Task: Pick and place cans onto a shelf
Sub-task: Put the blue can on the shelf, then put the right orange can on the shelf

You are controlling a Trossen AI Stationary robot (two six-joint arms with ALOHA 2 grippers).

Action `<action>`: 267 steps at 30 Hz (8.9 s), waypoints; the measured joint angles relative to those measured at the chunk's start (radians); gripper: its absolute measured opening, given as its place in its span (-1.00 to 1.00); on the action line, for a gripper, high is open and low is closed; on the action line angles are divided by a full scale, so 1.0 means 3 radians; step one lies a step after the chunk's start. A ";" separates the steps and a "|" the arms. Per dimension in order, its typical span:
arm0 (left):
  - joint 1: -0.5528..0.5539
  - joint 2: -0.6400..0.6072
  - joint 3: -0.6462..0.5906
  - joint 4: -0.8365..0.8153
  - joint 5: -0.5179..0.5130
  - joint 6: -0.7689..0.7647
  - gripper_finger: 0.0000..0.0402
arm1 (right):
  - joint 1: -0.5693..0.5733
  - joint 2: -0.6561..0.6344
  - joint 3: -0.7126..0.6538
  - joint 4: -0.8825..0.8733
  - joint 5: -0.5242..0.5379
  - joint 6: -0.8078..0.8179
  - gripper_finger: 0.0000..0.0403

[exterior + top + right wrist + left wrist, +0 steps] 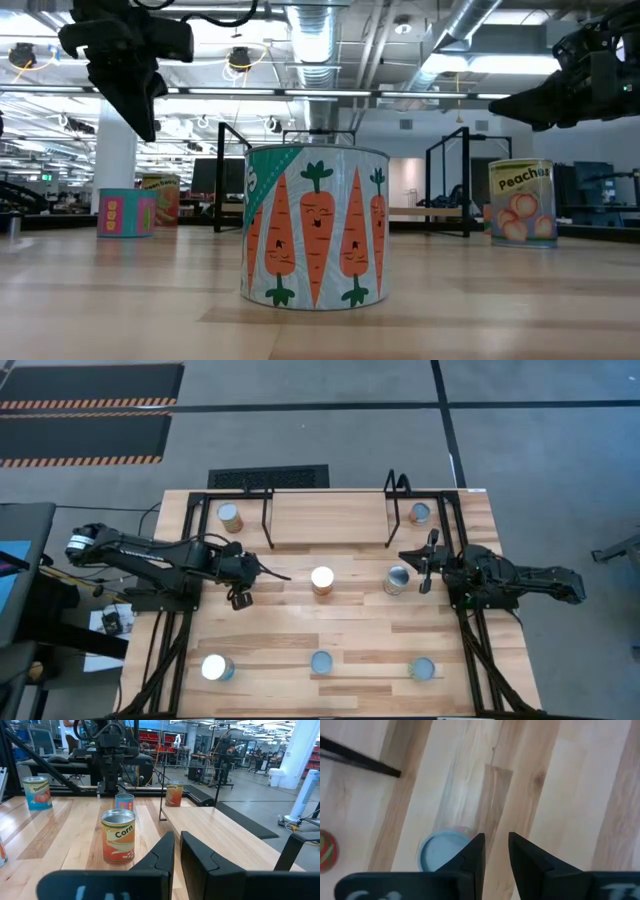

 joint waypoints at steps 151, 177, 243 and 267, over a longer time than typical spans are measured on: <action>0.2519 0.3647 0.4204 -0.1102 0.0402 0.2183 -1.00 | -0.0001 0.0000 0.0000 0.0001 0.0000 0.0000 -0.72; 0.2426 0.3617 0.4040 -0.1000 0.0232 0.2217 -0.67 | -0.0001 0.0000 0.0001 0.0000 0.0000 0.0000 -0.72; 0.0869 0.0896 0.0347 0.3152 0.0569 0.1831 -1.00 | 0.0000 0.0000 0.0000 0.0119 0.0005 0.0000 -0.72; 0.0367 -0.0912 -0.1846 0.5134 0.0516 0.1504 -1.00 | 0.0204 0.0926 0.0541 0.1191 -0.0398 -0.0092 -0.93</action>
